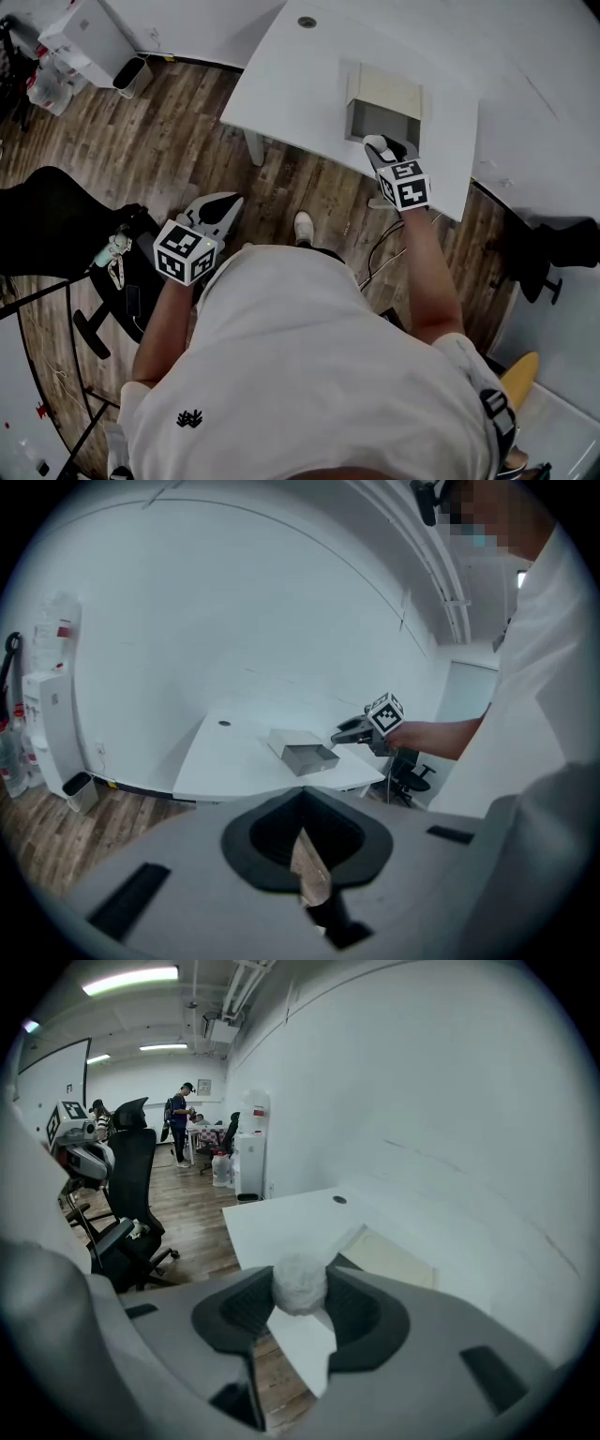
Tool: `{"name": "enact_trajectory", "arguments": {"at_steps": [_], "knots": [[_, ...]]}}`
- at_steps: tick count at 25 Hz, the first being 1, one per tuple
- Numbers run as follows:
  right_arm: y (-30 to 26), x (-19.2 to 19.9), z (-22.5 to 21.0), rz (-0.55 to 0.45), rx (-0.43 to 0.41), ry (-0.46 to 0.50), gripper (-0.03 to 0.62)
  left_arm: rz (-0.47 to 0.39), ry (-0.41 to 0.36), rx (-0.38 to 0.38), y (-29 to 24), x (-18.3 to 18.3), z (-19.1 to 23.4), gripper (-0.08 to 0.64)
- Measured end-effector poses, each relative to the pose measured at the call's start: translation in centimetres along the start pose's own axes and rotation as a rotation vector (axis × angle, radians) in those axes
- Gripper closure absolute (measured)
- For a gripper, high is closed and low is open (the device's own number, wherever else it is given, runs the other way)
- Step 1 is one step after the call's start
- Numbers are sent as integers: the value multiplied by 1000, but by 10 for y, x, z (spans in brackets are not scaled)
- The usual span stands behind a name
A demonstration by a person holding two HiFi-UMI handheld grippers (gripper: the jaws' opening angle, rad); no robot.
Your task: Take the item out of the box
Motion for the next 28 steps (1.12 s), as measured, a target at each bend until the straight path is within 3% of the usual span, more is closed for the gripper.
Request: {"name": "enact_trajectory", "arguments": {"at_steps": [12, 28], "knots": [[52, 3, 73, -25, 34, -9, 425, 2, -24, 52, 38, 36, 2, 554], [96, 19, 158, -50, 15, -44, 425, 6, -54, 118, 61, 69, -1, 554]]}}
Point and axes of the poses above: the fingertips, and each gripper's own axes: y backward along the fingers, z to its left, x out of its underside, the point moved 9 cm from there along y, backward along the fingers, and after that the axes turned 8 degrees about z, right-handed, at the moved point
